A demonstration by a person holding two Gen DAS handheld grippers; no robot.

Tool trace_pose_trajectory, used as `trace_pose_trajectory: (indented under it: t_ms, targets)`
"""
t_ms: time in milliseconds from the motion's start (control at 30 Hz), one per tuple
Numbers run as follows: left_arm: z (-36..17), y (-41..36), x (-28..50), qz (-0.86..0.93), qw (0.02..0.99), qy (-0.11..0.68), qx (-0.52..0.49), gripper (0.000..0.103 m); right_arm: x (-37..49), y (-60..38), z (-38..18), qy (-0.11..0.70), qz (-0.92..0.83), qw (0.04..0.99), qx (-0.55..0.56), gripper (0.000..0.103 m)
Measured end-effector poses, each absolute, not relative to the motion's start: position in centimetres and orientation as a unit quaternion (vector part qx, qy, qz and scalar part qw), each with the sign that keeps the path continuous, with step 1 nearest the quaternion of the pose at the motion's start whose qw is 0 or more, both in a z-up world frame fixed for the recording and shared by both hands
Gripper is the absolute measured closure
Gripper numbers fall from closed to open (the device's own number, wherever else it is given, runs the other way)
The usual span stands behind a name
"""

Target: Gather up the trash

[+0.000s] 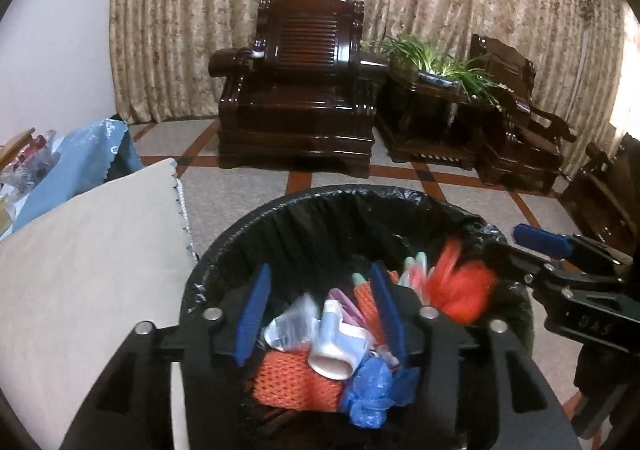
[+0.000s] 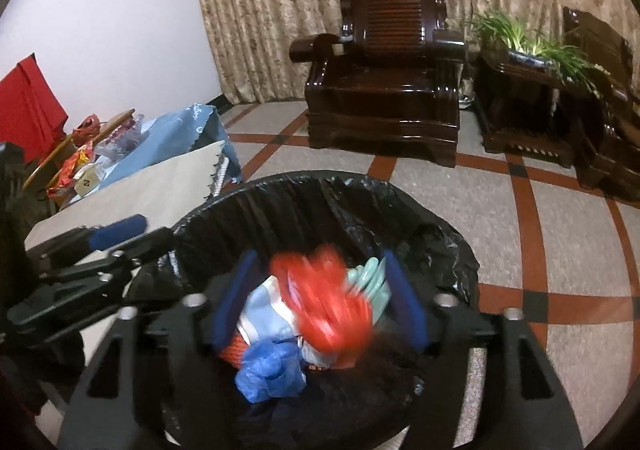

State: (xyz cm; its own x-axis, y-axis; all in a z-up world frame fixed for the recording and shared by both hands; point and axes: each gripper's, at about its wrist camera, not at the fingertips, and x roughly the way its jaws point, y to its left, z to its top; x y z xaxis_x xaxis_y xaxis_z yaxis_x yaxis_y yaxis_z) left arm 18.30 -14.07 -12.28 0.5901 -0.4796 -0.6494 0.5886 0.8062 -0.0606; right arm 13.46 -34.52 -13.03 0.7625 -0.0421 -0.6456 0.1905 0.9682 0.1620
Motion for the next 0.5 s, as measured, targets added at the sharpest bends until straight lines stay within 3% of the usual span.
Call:
trace_pose_trajectory:
  t_ms: [67, 267, 400, 500]
  targets:
    - [-12.3, -13.6, 18.4, -0.296, 0.889, 0.34, 0.079, 0.04, 13.2, -34.4, -13.2, 0.338, -0.068, 0.933, 0.106, 0.013]
    - [-11.8, -11.9, 18.3, -0.276, 0.895, 0.343, 0.07, 0.018, 12.7, -34.5, -13.2, 0.346, -0.069, 0.928, 0.117, 0.01]
    - [-10.8, -10.5, 17.9, -0.265, 0.9, 0.339, 0.063, 0.008, 12.1, -34.0, -12.1, 0.34, -0.063, 0.931, 0.118, 0.009]
    - [-9.9, -9.4, 17.1, -0.255, 0.905, 0.335, 0.06, 0.006, 11.4, -33.3, -10.9, 0.334, -0.055, 0.933, 0.125, 0.007]
